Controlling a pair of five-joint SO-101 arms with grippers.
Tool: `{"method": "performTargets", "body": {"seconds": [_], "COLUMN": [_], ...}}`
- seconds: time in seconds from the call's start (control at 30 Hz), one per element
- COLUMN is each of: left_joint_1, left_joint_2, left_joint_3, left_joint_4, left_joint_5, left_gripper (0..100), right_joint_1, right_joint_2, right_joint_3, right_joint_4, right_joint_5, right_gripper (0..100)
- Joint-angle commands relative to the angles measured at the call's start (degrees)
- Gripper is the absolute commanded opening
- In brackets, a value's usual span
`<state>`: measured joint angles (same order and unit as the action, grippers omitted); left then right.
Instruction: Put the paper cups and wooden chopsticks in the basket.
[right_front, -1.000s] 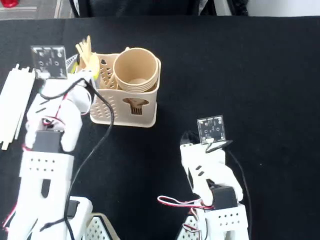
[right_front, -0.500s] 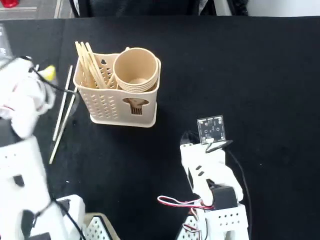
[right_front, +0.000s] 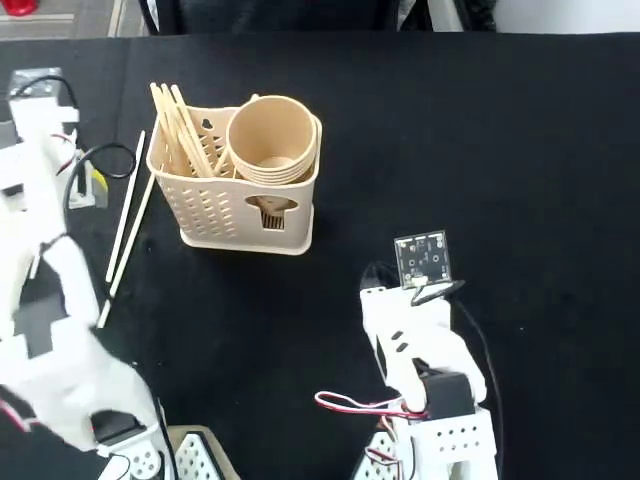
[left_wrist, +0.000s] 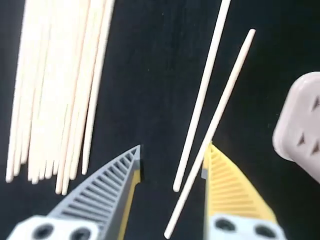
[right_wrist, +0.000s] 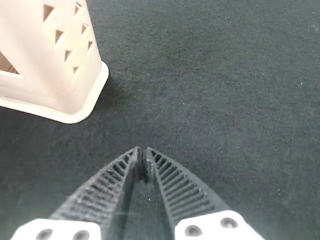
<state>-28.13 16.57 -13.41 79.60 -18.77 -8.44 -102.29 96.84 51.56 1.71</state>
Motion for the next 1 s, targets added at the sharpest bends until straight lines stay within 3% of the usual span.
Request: {"method": "performTargets", "body": {"seconds": [0.0,0.23,0.43,0.53,0.7,0.97], "left_joint_1": [1.98,3.3,4.7,4.53,4.26,3.74], "left_joint_2": [7.82,26.29,36.22,39.21,42.46,43.43], "left_joint_3": [-9.54,-26.15,-37.32,-41.89,-47.78,-55.52], "left_joint_4": [-0.09,0.53,3.6,4.22,8.97,19.69], "left_joint_5": [-2.81,-2.73,-2.73,-2.73,-2.9,-2.99], "left_gripper": [21,29,28,22,2,3], "right_joint_1": [0.79,0.79,0.79,0.79,0.79,0.79], "right_joint_2": [-0.66,-0.66,-0.66,-0.66,-0.66,-0.66], "right_joint_3": [-0.04,-0.04,-0.04,-0.04,-0.04,-0.04], "right_joint_4": [0.0,-0.09,-0.26,-0.26,-0.26,-0.26], "right_joint_5": [0.7,0.7,0.7,0.7,0.7,0.7], "right_gripper": [1.5,1.5,1.5,1.5,1.5,1.5]}}
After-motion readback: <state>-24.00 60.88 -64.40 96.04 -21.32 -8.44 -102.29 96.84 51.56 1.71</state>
